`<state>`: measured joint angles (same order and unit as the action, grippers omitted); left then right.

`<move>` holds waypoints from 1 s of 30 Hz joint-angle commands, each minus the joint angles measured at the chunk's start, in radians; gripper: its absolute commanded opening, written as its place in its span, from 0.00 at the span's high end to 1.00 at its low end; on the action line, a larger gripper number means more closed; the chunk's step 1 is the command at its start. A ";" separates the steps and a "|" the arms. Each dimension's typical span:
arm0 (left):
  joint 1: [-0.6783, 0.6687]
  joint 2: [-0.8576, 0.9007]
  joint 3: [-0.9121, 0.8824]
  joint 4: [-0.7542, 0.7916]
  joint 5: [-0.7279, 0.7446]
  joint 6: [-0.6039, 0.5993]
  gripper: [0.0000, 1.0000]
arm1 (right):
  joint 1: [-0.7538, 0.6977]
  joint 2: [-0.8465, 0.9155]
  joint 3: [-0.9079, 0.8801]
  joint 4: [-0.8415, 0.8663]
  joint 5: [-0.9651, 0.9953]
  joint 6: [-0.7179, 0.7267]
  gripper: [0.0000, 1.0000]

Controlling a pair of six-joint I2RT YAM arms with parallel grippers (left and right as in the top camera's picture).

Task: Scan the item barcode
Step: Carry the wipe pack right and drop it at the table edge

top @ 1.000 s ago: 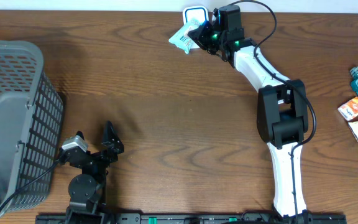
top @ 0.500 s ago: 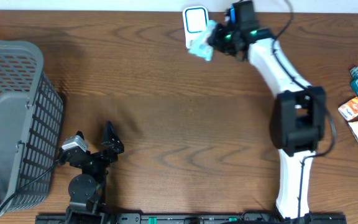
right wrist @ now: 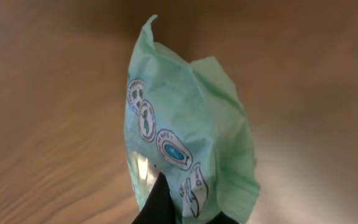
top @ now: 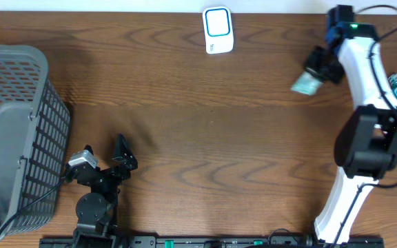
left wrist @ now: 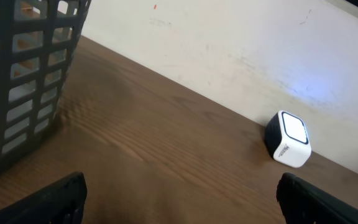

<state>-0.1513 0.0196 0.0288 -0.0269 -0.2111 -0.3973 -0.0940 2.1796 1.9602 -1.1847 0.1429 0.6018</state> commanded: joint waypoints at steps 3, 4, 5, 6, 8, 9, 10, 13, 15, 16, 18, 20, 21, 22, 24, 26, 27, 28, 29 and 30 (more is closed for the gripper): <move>0.004 -0.001 -0.021 -0.033 -0.006 -0.008 0.02 | -0.063 -0.062 -0.019 -0.047 0.508 0.153 0.99; 0.004 -0.001 -0.021 -0.033 -0.006 -0.008 0.02 | -0.077 -0.062 -0.038 -0.024 0.537 0.151 0.99; 0.004 -0.001 -0.021 -0.033 -0.006 -0.008 0.02 | -0.087 -0.062 -0.053 -0.003 0.556 0.141 0.99; 0.004 -0.001 -0.021 -0.033 -0.006 -0.008 0.02 | -0.097 -0.062 -0.070 0.023 0.568 0.125 0.99; 0.004 -0.001 -0.021 -0.033 -0.006 -0.008 0.02 | -0.121 -0.062 -0.113 0.084 0.585 0.087 0.99; 0.004 -0.001 -0.021 -0.033 -0.006 -0.008 0.02 | -0.134 -0.061 -0.136 0.111 0.589 0.085 0.99; 0.004 -0.001 -0.021 -0.033 -0.006 -0.008 0.02 | -0.146 -0.060 -0.156 0.137 0.589 0.085 0.99; 0.004 -0.001 -0.021 -0.033 -0.006 -0.008 0.02 | -0.199 -0.060 -0.217 0.225 0.589 0.084 0.99; 0.004 -0.001 -0.021 -0.033 -0.006 -0.008 0.02 | -0.228 -0.061 -0.229 0.241 0.587 0.084 0.98; 0.004 -0.001 -0.021 -0.033 -0.006 -0.008 0.02 | -0.243 -0.060 -0.229 0.246 0.585 0.084 0.97; 0.004 -0.001 -0.021 -0.033 -0.006 -0.008 0.02 | -0.264 -0.061 -0.228 0.263 0.578 0.047 0.89; 0.004 -0.001 -0.021 -0.033 -0.006 -0.008 0.02 | -0.282 -0.061 -0.224 0.285 0.547 0.002 0.78; 0.004 -0.001 -0.021 -0.033 -0.006 -0.008 0.02 | -0.288 -0.061 -0.220 0.287 0.521 -0.011 0.74; 0.004 -0.001 -0.021 -0.033 -0.006 -0.008 0.02 | -0.293 -0.061 -0.212 0.285 0.481 -0.024 0.68; 0.004 -0.001 -0.021 -0.033 -0.006 -0.008 0.02 | -0.299 -0.063 -0.185 0.269 0.385 -0.032 0.46; 0.004 -0.001 -0.021 -0.033 -0.006 -0.008 0.02 | -0.300 -0.070 -0.150 0.245 0.272 -0.047 0.13; 0.004 -0.001 -0.021 -0.033 -0.006 -0.008 0.02 | -0.300 -0.077 -0.130 0.229 0.214 -0.058 0.04; 0.004 -0.001 -0.021 -0.033 -0.006 -0.008 0.02 | -0.299 -0.087 -0.103 0.207 0.142 -0.070 0.01; 0.004 -0.001 -0.021 -0.033 -0.006 -0.008 0.02 | -0.299 -0.098 -0.080 0.188 0.078 -0.085 0.01; 0.004 -0.001 -0.021 -0.033 -0.006 -0.008 0.02 | -0.299 -0.114 -0.051 0.163 0.001 -0.108 0.01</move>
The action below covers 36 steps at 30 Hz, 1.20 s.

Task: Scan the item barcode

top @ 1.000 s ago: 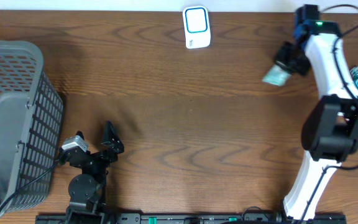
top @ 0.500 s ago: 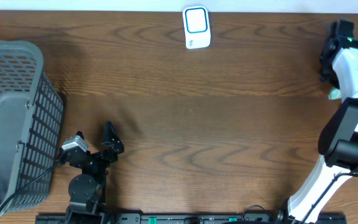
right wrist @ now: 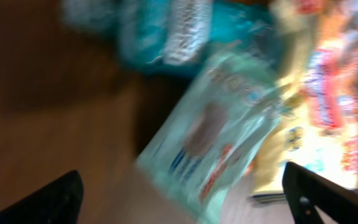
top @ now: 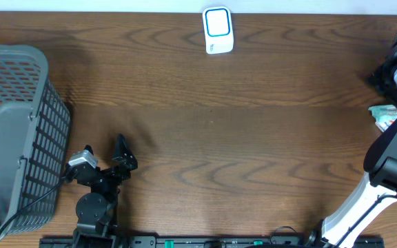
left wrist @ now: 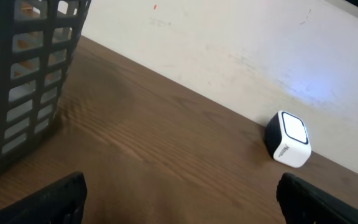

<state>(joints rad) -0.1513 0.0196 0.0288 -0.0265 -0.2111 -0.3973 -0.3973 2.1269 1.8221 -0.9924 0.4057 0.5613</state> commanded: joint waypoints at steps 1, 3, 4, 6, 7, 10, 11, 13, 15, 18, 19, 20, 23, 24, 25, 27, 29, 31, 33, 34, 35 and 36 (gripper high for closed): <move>0.004 -0.001 -0.021 -0.034 -0.006 -0.008 0.02 | 0.006 -0.082 0.113 -0.049 -0.337 -0.095 0.01; 0.004 -0.001 -0.021 -0.034 -0.006 -0.008 0.02 | 0.013 -0.131 0.137 -0.059 -0.449 -0.142 0.01; 0.004 -0.001 -0.021 -0.034 -0.006 -0.008 0.02 | 0.019 -0.169 0.142 -0.057 -0.491 -0.156 0.01; 0.004 -0.001 -0.021 -0.034 -0.006 -0.008 0.02 | 0.034 -0.247 0.142 -0.046 -0.531 -0.179 0.01; 0.004 -0.001 -0.021 -0.034 -0.006 -0.008 0.02 | 0.045 -0.291 0.142 -0.040 -0.533 -0.188 0.01; 0.004 -0.001 -0.021 -0.034 -0.006 -0.008 0.02 | 0.078 -0.418 0.142 -0.034 -0.533 -0.235 0.01; 0.004 -0.001 -0.021 -0.034 -0.006 -0.008 0.02 | 0.087 -0.459 0.142 -0.038 -0.533 -0.237 0.01; 0.004 -0.001 -0.021 -0.034 -0.006 -0.008 0.02 | 0.103 -0.533 0.142 -0.052 -0.533 -0.237 0.01; 0.004 -0.001 -0.021 -0.034 -0.006 -0.008 0.02 | 0.117 -0.611 0.142 -0.083 -0.533 -0.237 0.01; 0.004 -0.001 -0.021 -0.034 -0.006 -0.008 0.02 | 0.127 -0.718 0.142 -0.127 -0.547 -0.238 0.01; 0.004 -0.001 -0.021 -0.034 -0.006 -0.008 0.02 | 0.130 -0.750 0.142 -0.139 -0.552 -0.238 0.01; 0.004 -0.001 -0.021 -0.034 -0.006 -0.008 0.02 | 0.131 -0.793 0.142 -0.152 -0.563 -0.242 0.01; 0.004 -0.001 -0.021 -0.034 -0.006 -0.008 0.02 | 0.130 -0.895 0.142 -0.193 -0.562 -0.241 0.01; 0.004 -0.001 -0.021 -0.034 -0.006 -0.008 0.02 | 0.130 -0.917 0.142 -0.204 -0.562 -0.241 0.01; 0.004 -0.001 -0.021 -0.034 -0.006 -0.008 0.02 | 0.130 -0.948 0.142 -0.220 -0.562 -0.241 0.01; 0.004 -0.001 -0.021 -0.034 -0.006 -0.008 0.02 | 0.130 -1.003 0.142 -0.249 -0.562 -0.241 0.01; 0.004 -0.001 -0.021 -0.034 -0.006 -0.008 0.02 | 0.130 -1.054 0.142 -0.275 -0.562 -0.241 0.01; 0.004 -0.001 -0.021 -0.034 -0.006 -0.008 0.02 | 0.130 -1.100 0.142 -0.306 -0.562 -0.241 0.01; 0.004 -0.001 -0.021 -0.034 -0.006 -0.008 0.02 | 0.130 -1.144 0.142 -0.341 -0.562 -0.241 0.01; 0.004 -0.001 -0.021 -0.034 -0.006 -0.008 0.02 | 0.130 -1.163 0.142 -0.360 -0.562 -0.241 0.01; 0.004 -0.001 -0.021 -0.034 -0.006 -0.008 0.02 | 0.130 -1.183 0.142 -0.383 -0.562 -0.241 0.01; 0.004 -0.001 -0.021 -0.034 -0.006 -0.008 0.02 | 0.130 -1.204 0.142 -0.410 -0.562 -0.241 0.01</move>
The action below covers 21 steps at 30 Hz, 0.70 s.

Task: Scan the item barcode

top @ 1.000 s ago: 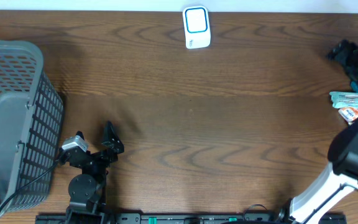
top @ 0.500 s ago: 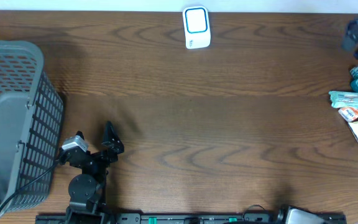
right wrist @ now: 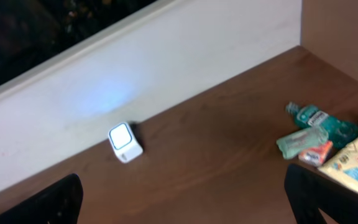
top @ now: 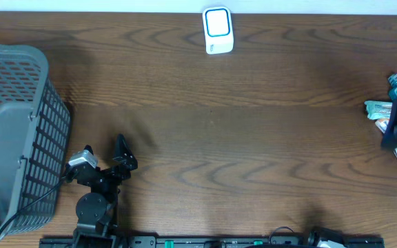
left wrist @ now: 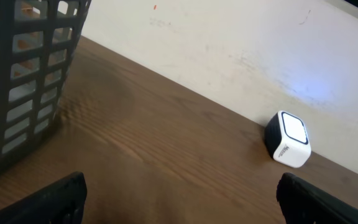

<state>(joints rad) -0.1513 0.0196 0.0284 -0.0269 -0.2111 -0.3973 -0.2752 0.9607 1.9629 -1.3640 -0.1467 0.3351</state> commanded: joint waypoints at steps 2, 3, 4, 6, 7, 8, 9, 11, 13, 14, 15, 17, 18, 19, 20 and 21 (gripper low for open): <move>0.004 -0.001 -0.020 -0.033 -0.006 -0.008 0.02 | 0.008 -0.067 0.001 -0.085 -0.010 -0.015 0.01; 0.004 -0.001 -0.020 -0.033 -0.006 -0.008 0.02 | 0.008 -0.082 0.001 -0.115 -0.010 -0.015 0.01; 0.004 -0.001 -0.020 -0.033 -0.006 -0.008 0.02 | 0.008 -0.094 0.001 -0.141 -0.010 -0.015 0.01; 0.004 -0.001 -0.020 -0.033 -0.006 -0.008 0.02 | 0.008 -0.119 0.001 -0.209 -0.008 -0.016 0.01; 0.004 -0.001 -0.020 -0.033 -0.006 -0.008 0.02 | 0.008 -0.127 0.001 -0.226 0.013 -0.026 0.01; 0.004 -0.001 -0.020 -0.033 -0.006 -0.008 0.02 | 0.008 -0.134 0.001 -0.242 0.043 -0.037 0.01; 0.004 0.000 -0.020 -0.033 -0.006 -0.008 0.02 | 0.008 -0.142 0.001 -0.254 0.065 -0.037 0.01; 0.004 -0.001 -0.020 -0.033 -0.006 -0.008 0.02 | 0.008 -0.148 0.000 -0.281 0.069 -0.037 0.01; 0.004 -0.001 -0.020 -0.033 -0.006 -0.008 0.02 | 0.008 -0.148 -0.005 -0.309 0.070 -0.043 0.01; 0.004 -0.001 -0.020 -0.033 -0.006 -0.008 0.02 | 0.008 -0.148 -0.013 -0.308 0.069 -0.066 0.01; 0.004 -0.001 -0.020 -0.033 -0.006 -0.008 0.02 | 0.008 -0.148 -0.021 -0.305 0.067 -0.088 0.01; 0.004 -0.001 -0.020 -0.033 -0.006 -0.008 0.02 | 0.006 -0.148 -0.044 -0.293 0.061 -0.145 0.01; 0.004 -0.001 -0.020 -0.033 -0.006 -0.008 0.02 | 0.006 -0.148 -0.058 -0.287 0.061 -0.167 0.01; 0.004 -0.001 -0.020 -0.033 -0.006 -0.008 0.02 | 0.007 -0.154 -0.078 -0.269 0.061 -0.183 0.01; 0.004 -0.001 -0.020 -0.033 -0.006 -0.008 0.02 | 0.007 -0.164 -0.100 -0.248 0.060 -0.197 0.01; 0.004 -0.001 -0.020 -0.033 -0.006 -0.008 0.02 | 0.007 -0.181 -0.132 -0.218 0.055 -0.206 0.01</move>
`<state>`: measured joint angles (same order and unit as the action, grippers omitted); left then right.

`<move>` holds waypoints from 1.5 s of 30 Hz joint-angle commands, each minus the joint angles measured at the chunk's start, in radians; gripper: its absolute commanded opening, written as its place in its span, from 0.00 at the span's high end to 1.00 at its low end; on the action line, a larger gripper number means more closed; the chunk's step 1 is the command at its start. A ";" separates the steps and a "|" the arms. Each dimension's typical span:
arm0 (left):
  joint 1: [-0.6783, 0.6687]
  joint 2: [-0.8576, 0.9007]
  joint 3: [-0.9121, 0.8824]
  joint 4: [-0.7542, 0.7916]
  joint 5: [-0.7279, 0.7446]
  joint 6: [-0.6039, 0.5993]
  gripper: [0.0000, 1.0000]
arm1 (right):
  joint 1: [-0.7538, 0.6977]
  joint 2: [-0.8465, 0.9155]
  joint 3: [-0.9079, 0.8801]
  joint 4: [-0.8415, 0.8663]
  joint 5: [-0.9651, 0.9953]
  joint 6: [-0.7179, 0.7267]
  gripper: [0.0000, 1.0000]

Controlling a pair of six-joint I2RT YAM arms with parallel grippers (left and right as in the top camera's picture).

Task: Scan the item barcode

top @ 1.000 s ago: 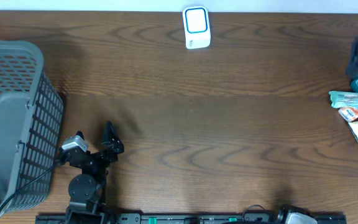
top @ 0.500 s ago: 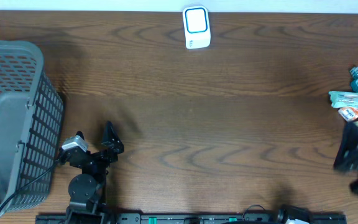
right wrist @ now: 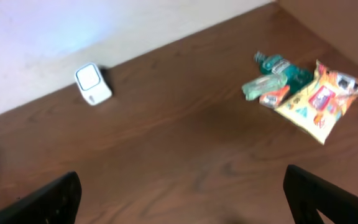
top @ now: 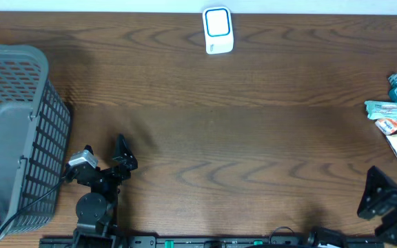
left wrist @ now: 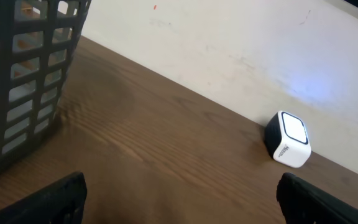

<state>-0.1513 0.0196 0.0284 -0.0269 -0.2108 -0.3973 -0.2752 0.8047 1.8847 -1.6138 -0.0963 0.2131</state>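
The white scanner [top: 218, 30] with a blue-lit face stands at the table's far edge, and is also seen from the left wrist [left wrist: 288, 147] and the right wrist [right wrist: 92, 84]. The green packet [top: 383, 107] lies flat at the right edge among other goods [right wrist: 261, 88]. My right gripper [top: 386, 200] sits at the front right corner, well back from the packet, open with nothing between its fingers [right wrist: 182, 205]. My left gripper [top: 105, 157] rests open and empty at the front left [left wrist: 179, 205].
A grey mesh basket [top: 12, 138] fills the left side [left wrist: 23, 74]. Beside the packet lie a teal bottle, a small orange item [top: 391, 125] and a yellow snack bag, the bag also in the right wrist view [right wrist: 319, 99].
My right gripper has drawn back from the right edge beside the goods to the front right corner. It remains open. The packet and the left arm have not moved.
My right gripper first held the green packet up, to the right of the scanner. Then it was open over the pile at the right edge, the packet lying there. It then stood away from the pile, and now is at the front right corner.
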 commanded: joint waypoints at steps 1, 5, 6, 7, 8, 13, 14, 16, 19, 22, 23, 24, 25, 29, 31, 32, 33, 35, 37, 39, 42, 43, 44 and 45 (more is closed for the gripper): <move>0.004 -0.001 -0.020 -0.033 -0.006 -0.008 0.02 | 0.007 -0.043 -0.085 0.062 -0.003 -0.089 0.01; 0.004 -0.001 -0.020 -0.033 -0.006 -0.008 0.02 | 0.011 -0.184 -0.321 0.285 -0.099 -0.119 0.01; 0.004 -0.001 -0.020 -0.033 -0.006 -0.008 0.02 | 0.015 -0.219 -0.383 0.344 -0.126 -0.125 0.01; 0.004 -0.001 -0.020 -0.033 -0.006 -0.008 0.02 | 0.019 -0.247 -0.435 0.392 -0.146 -0.125 0.01; 0.004 -0.001 -0.020 -0.033 -0.006 -0.008 0.02 | 0.025 -0.275 -0.488 0.443 -0.163 -0.124 0.01; 0.004 -0.001 -0.020 -0.033 -0.006 -0.008 0.02 | 0.091 -0.426 -0.794 0.752 -0.246 -0.124 0.01; 0.004 -0.001 -0.020 -0.033 -0.006 -0.008 0.02 | 0.103 -0.446 -0.836 0.793 -0.252 -0.124 0.01; 0.004 -0.001 -0.020 -0.033 -0.006 -0.008 0.02 | 0.138 -0.501 -0.957 0.915 -0.254 -0.113 0.01; 0.004 -0.001 -0.020 -0.033 -0.006 -0.008 0.02 | 0.177 -0.568 -1.113 1.075 -0.254 -0.113 0.01; 0.004 -0.001 -0.020 -0.033 -0.006 -0.008 0.02 | 0.216 -0.630 -1.260 1.225 -0.253 -0.114 0.01; 0.004 -0.001 -0.020 -0.033 -0.006 -0.008 0.02 | 0.226 -0.647 -1.299 1.265 -0.251 -0.118 0.01; 0.004 -0.001 -0.020 -0.033 -0.006 -0.008 0.02 | 0.237 -0.667 -1.347 1.316 -0.250 -0.118 0.01; 0.004 -0.001 -0.020 -0.033 -0.006 -0.008 0.02 | 0.245 -0.689 -1.397 1.368 -0.250 -0.117 0.01; 0.004 0.000 -0.020 -0.033 -0.006 -0.008 0.02 | 0.258 -0.764 -1.578 1.562 -0.249 -0.118 0.01; 0.004 -0.001 -0.020 -0.033 -0.006 -0.008 0.02 | 0.258 -0.795 -1.651 1.630 -0.242 -0.118 0.01; 0.004 -0.001 -0.020 -0.033 -0.006 -0.008 0.02 | 0.257 -0.801 -1.681 1.659 -0.238 -0.117 0.01; 0.004 -0.001 -0.020 -0.033 -0.006 -0.008 0.02 | 0.257 -0.799 -1.706 1.682 -0.236 -0.118 0.01; 0.004 -0.001 -0.020 -0.033 -0.006 -0.008 0.02 | 0.257 -0.799 -1.754 1.715 -0.225 -0.117 0.01; 0.004 -0.001 -0.020 -0.033 -0.006 -0.008 0.02 | 0.257 -0.799 -1.796 1.736 -0.217 -0.117 0.01; 0.004 -0.001 -0.020 -0.033 -0.006 -0.008 0.02 | 0.257 -0.799 -1.831 1.738 -0.191 -0.115 0.01; 0.004 -0.001 -0.020 -0.033 -0.006 -0.008 0.02 | 0.257 -0.800 -1.878 1.738 -0.146 -0.114 0.01; 0.004 -0.001 -0.020 -0.033 -0.006 -0.008 0.02 | 0.258 -0.800 -1.880 1.713 -0.124 -0.114 0.01; 0.004 -0.001 -0.020 -0.033 -0.006 -0.008 0.02 | 0.259 -0.800 -1.879 1.692 -0.111 -0.114 0.01; 0.004 -0.001 -0.020 -0.033 -0.006 -0.008 0.02 | 0.260 -0.800 -1.880 1.677 -0.090 -0.114 0.01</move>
<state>-0.1513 0.0196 0.0284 -0.0269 -0.2111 -0.3969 -0.0269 0.0147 0.0139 0.0860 -0.2695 0.0975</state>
